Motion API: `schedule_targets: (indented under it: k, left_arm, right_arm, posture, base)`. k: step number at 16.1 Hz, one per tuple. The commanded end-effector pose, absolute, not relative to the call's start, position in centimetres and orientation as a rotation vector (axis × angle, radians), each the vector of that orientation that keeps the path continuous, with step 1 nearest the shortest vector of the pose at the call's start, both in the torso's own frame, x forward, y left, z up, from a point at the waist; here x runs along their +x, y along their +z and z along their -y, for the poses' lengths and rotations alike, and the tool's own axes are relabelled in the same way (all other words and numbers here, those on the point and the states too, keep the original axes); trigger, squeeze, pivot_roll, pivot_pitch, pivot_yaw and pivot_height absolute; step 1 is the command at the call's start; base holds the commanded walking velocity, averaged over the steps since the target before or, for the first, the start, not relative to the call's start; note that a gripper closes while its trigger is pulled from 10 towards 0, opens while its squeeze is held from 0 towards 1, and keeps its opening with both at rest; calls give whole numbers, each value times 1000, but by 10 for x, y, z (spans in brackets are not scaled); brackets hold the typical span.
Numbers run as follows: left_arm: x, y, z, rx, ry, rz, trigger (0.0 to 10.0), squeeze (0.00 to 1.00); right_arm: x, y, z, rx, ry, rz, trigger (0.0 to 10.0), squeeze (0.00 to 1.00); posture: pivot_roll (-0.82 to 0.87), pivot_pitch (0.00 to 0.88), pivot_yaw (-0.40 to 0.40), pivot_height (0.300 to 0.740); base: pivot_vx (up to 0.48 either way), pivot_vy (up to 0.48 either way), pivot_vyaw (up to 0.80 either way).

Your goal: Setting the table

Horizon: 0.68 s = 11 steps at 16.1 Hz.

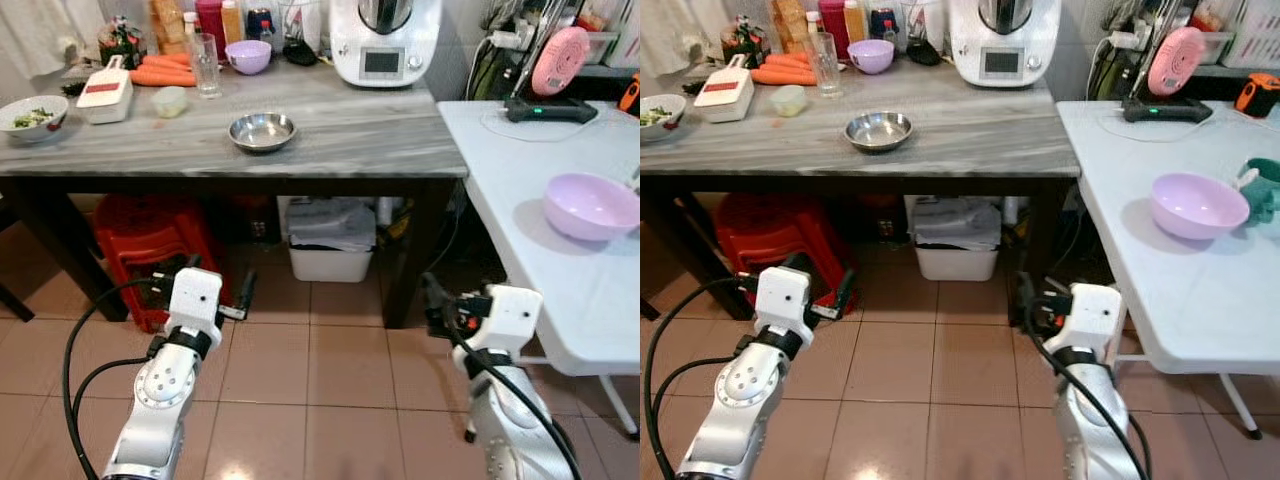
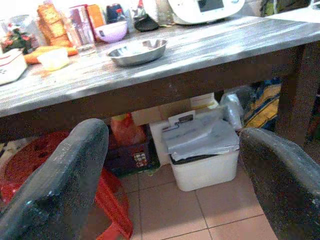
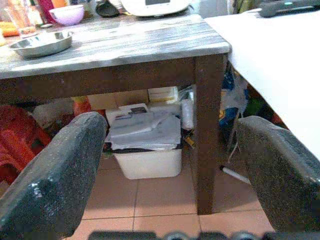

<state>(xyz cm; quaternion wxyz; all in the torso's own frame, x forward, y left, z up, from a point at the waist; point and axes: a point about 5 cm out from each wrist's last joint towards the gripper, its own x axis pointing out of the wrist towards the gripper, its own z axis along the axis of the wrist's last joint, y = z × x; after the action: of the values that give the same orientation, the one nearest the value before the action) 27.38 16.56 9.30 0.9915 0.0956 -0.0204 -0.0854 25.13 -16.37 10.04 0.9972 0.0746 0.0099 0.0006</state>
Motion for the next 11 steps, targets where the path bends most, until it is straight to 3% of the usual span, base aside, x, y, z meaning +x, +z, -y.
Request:
schedule_targets:
  k: [1,11]
  left_arm:
    - [274,94,-169,197,-169,40,10000,0]
    - [275,94,-169,203,-180,38,10000,0]
  right_arm:
    - [252,103,160,156,15,-6,10000,0]
    - [252,103,161,155,14,-4,10000,0]
  posture:
    - [18,0,15,740]
    - [20,0,19,740]
  base:
    - [0,-315,0]
    - [0,-325,0]
